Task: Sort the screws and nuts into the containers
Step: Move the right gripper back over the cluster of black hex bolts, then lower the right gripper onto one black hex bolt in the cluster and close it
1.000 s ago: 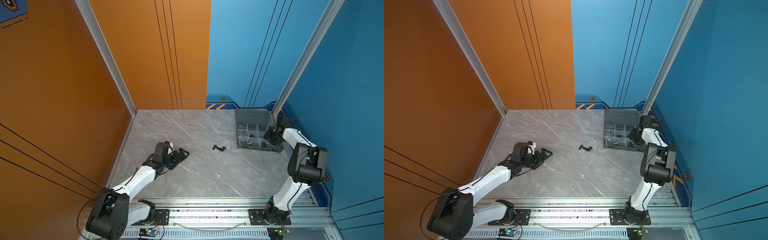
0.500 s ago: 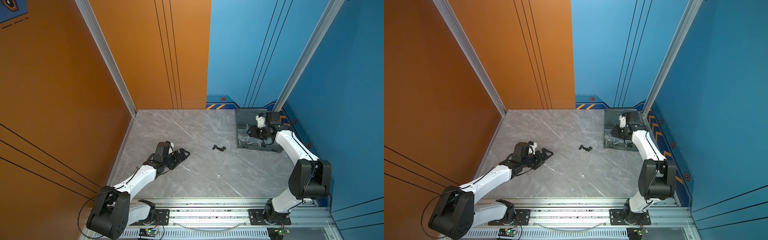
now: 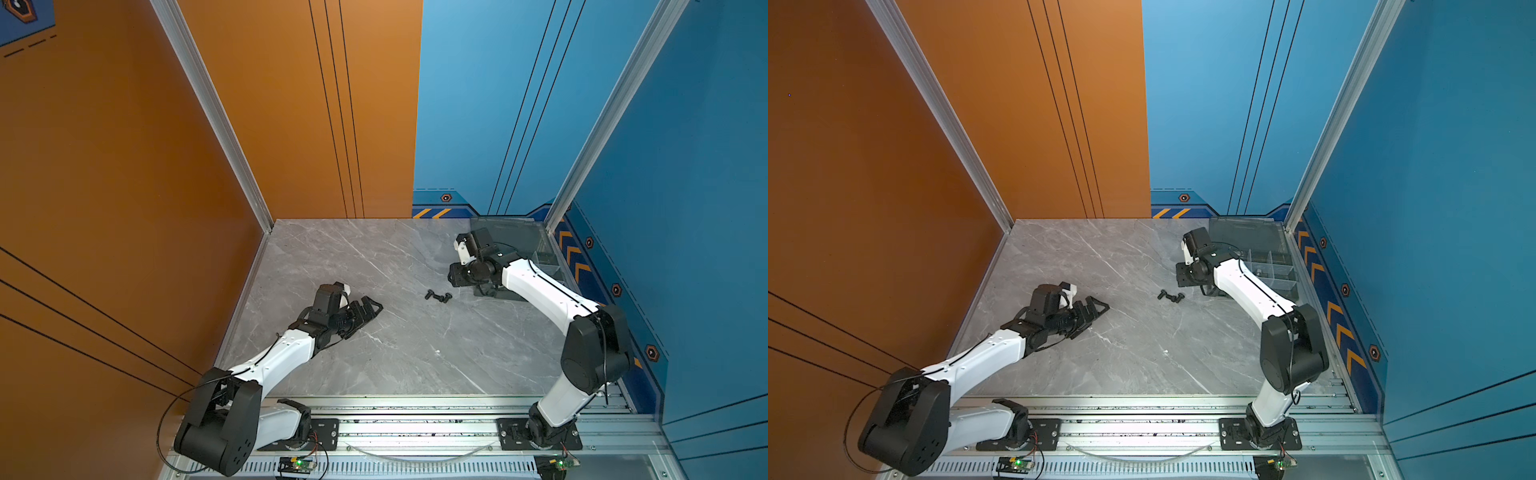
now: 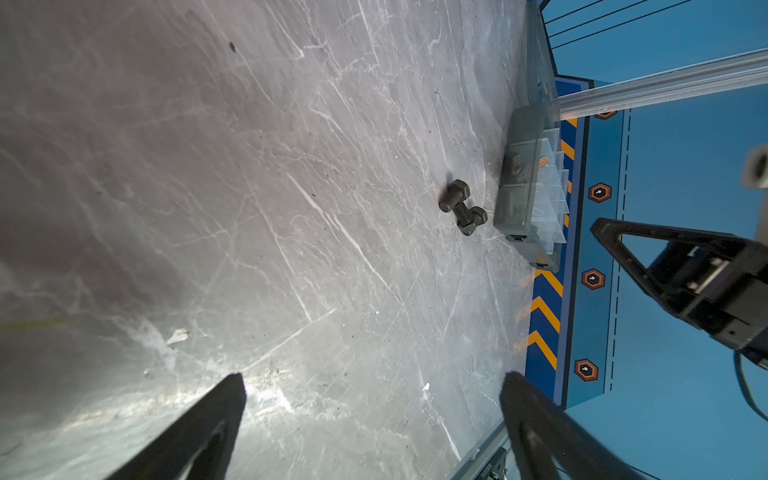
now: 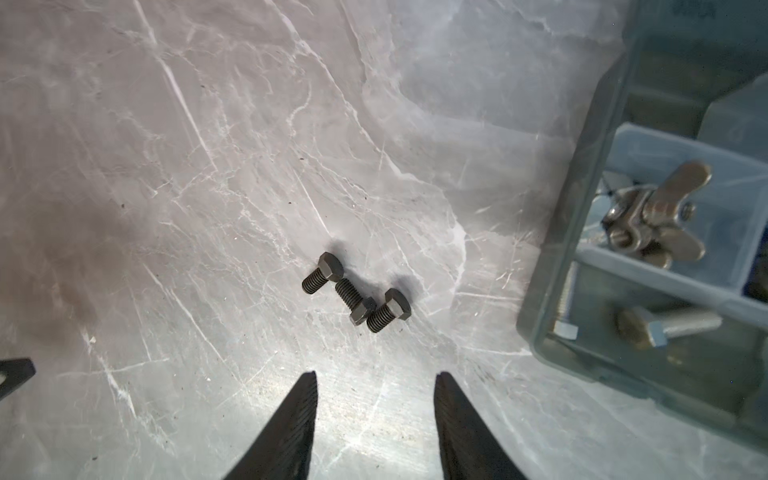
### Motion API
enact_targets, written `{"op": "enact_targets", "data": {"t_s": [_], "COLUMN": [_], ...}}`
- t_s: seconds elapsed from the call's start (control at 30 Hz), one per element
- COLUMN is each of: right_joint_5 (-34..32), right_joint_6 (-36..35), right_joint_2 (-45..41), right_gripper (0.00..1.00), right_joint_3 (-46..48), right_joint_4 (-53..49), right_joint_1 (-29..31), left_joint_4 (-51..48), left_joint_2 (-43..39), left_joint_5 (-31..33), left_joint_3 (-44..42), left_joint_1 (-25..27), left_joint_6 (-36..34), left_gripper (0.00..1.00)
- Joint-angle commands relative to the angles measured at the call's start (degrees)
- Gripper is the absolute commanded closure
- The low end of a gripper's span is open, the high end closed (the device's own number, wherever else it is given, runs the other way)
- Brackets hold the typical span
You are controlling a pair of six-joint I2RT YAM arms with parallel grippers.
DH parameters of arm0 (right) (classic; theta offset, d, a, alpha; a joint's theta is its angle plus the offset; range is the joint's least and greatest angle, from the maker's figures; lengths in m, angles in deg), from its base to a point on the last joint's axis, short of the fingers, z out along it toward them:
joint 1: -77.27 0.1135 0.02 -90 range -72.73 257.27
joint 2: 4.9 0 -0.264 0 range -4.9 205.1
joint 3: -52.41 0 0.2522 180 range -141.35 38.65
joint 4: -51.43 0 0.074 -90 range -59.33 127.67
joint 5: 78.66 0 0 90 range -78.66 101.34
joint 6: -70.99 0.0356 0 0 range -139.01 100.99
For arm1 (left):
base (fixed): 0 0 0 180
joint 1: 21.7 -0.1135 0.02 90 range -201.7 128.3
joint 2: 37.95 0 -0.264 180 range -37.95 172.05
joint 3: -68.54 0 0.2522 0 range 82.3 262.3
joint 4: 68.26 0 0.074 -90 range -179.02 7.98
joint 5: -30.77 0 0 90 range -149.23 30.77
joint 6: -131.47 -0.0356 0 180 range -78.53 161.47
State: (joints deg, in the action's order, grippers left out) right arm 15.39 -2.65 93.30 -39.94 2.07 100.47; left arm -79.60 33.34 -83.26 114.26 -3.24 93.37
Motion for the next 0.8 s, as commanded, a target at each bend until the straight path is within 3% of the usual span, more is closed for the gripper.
{"op": "enact_targets", "data": {"t_s": [0.0, 0.37, 0.77], "right_joint_5": [-7.5, -10.1, -11.5], "right_joint_6": [11.0, 23.0, 24.9], "right_joint_2": [2.8, 8.5, 13.1], "right_gripper": [0.51, 0.51, 0.5], "right_joint_3": [-0.9, -0.5, -1.8], "right_joint_4": [-3.1, 1.4, 1.9], "right_joint_1": [0.7, 3.5, 4.1], "left_joint_4": [0.5, 0.5, -0.1], "left_joint_2": [0.5, 0.2, 0.0], "left_joint_5": [0.2, 0.1, 0.1], "left_joint_3": [1.5, 1.2, 0.9], "left_joint_1": [0.4, 0.2, -0.3], "left_joint_6": [-0.3, -0.3, -0.7], "left_gripper": [0.02, 0.02, 0.02]}}
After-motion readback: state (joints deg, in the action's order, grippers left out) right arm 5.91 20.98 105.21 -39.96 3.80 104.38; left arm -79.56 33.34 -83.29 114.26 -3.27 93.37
